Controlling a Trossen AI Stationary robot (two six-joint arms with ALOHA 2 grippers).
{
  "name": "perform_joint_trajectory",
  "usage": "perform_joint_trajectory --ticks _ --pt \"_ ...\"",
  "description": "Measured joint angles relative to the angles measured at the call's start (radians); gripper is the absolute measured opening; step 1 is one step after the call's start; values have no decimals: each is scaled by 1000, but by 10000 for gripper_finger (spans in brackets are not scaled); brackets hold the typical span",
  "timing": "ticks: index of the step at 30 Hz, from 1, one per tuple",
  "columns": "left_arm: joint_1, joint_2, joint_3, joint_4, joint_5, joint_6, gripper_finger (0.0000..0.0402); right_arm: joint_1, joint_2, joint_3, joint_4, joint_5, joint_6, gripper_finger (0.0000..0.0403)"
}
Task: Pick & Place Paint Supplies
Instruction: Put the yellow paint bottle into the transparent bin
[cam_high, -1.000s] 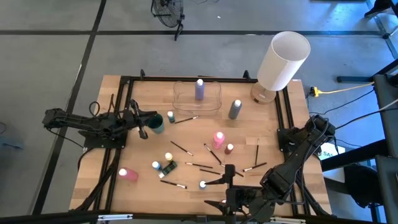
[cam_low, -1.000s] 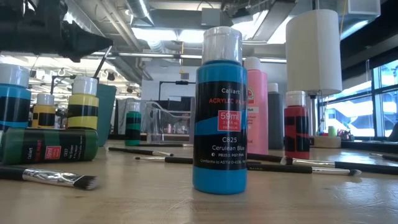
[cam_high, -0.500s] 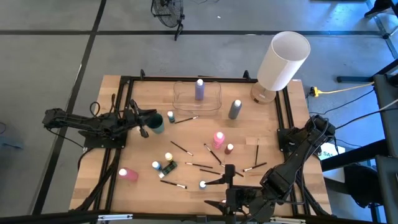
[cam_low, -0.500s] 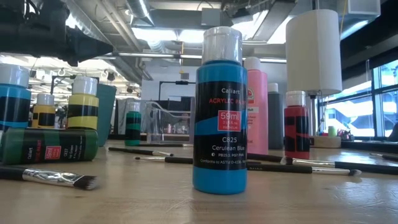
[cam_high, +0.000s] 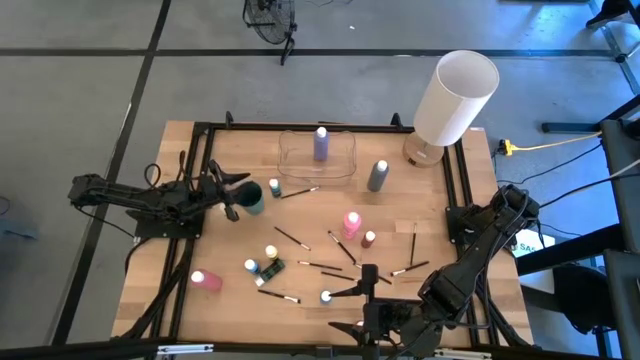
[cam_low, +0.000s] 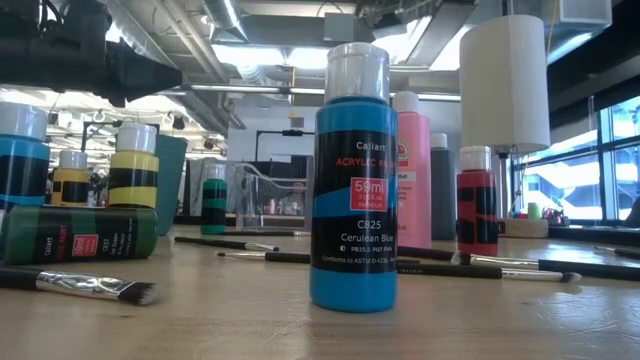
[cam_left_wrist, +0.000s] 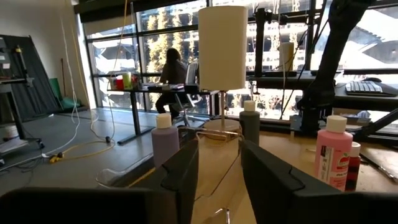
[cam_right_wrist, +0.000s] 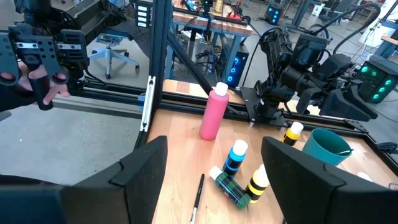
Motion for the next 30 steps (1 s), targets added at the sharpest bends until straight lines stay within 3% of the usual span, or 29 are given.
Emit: perform_joint_trajectory --ticks 12,17,30 --pt "-3 0 0 111 46 7 207 -11 0 0 2 11 0 263" --pt "-3 0 6 115 4 9 231 -26 0 0 0 26 4 263" --pt "-51 0 137 181 34 154 240 -26 0 0 -27 25 31 263"
